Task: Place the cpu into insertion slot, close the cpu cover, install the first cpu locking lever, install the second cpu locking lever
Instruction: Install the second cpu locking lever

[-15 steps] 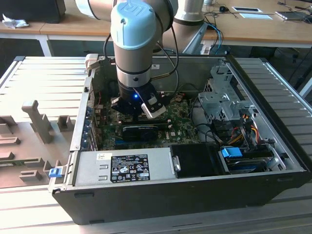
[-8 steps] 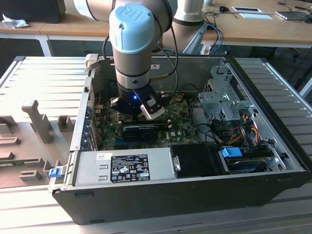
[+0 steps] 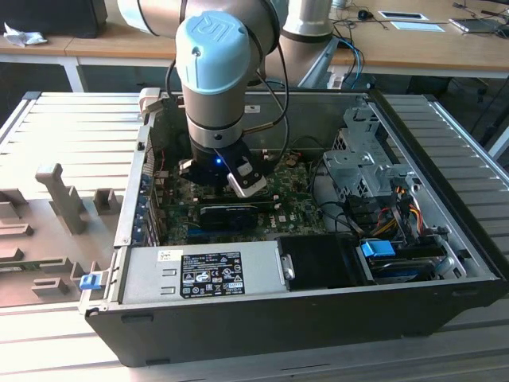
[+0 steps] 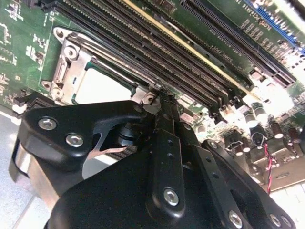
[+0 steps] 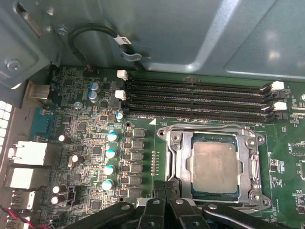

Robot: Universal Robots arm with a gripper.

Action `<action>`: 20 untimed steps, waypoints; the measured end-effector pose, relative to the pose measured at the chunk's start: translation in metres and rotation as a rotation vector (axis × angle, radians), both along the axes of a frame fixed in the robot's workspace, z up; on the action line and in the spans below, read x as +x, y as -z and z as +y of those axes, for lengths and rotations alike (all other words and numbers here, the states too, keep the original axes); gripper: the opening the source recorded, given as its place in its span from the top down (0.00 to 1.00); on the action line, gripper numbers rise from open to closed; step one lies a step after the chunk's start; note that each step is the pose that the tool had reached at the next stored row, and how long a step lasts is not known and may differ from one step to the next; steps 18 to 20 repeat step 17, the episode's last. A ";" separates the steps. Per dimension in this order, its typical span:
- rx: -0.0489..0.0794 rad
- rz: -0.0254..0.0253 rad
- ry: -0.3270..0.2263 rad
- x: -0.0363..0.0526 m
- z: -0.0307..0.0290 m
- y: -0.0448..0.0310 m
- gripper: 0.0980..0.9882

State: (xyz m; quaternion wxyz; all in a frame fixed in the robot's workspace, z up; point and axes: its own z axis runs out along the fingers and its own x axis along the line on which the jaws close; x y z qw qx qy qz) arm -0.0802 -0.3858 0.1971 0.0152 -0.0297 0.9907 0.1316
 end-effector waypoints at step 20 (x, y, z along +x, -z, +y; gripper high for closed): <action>0.001 -0.0034 -0.002 -0.0056 -0.0004 -0.0303 0.99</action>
